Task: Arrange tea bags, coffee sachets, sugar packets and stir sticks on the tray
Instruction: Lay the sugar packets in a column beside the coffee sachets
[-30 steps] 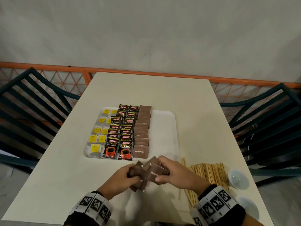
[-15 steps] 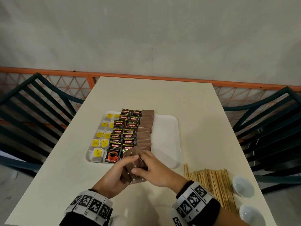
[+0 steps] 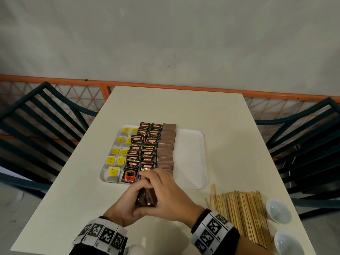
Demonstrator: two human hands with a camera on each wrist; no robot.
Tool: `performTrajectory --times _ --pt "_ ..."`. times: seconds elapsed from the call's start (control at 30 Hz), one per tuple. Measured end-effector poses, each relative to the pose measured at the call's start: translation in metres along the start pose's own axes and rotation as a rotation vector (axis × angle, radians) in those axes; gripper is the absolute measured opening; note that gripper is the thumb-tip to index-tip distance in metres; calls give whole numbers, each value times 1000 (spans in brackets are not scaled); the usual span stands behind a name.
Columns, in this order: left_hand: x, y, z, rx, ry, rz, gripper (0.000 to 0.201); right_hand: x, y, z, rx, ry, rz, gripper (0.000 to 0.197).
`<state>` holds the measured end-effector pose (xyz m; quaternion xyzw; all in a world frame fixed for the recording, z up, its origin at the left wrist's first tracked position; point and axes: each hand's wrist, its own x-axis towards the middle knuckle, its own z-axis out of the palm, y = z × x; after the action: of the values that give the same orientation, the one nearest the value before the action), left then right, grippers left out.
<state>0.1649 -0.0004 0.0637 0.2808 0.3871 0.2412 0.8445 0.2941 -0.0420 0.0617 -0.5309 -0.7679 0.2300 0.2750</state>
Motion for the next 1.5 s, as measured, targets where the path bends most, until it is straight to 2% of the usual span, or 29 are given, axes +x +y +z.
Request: performTrajectory --times 0.1,0.17,0.2,0.27,0.3,0.37,0.43,0.53,0.6,0.73,0.77,0.87,1.0,1.07,1.17,1.23,1.3,1.4,1.5 --pt "-5 0 -5 -79 -132 -73 48 -1 2 -1 54 32 27 61" --pt "-7 -1 -5 -36 -158 -82 50 -1 1 -1 55 22 22 56" --pt "-6 -3 -6 13 -146 -88 50 -2 1 0 35 14 0 58" --pt "-7 -4 -6 103 -102 -101 35 -3 1 3 -1 -15 -37 70" --pt "-8 -3 -7 121 -80 -97 27 -4 1 4 -2 -45 -39 78" --pt "-11 -3 -13 104 -40 -79 23 -6 1 5 60 -135 0 91" --pt "-14 -5 -22 105 -37 -58 34 -8 -2 7 203 -200 80 89" --pt "-12 -8 -38 92 21 -18 58 -9 1 15 314 -212 257 78" --pt "-11 -8 -47 82 35 1 59 -8 4 21 349 -236 346 66" --pt "-12 -2 -58 120 11 -15 43 3 10 25 416 -123 399 18" --pt "-12 0 -60 135 2 -22 42 5 13 26 457 -97 416 14" --pt "-8 7 -63 174 1 -17 42 12 15 26 584 -75 451 26" --pt "0 18 -70 185 28 -6 43 19 18 23 595 -2 510 19" --pt "2 23 -79 170 37 -6 45 20 26 19 588 111 558 15" --pt "4 27 -97 130 88 2 43 18 46 6 434 350 662 14" --pt "4 30 -105 130 105 0 41 16 58 -2 363 449 691 10" --pt "5 31 -111 107 99 -5 42 16 65 -8 314 440 679 4" --pt "8 32 -114 73 87 -12 42 15 68 -6 307 365 665 9" --pt "10 30 -113 116 98 -12 32 14 71 2 198 251 661 11"
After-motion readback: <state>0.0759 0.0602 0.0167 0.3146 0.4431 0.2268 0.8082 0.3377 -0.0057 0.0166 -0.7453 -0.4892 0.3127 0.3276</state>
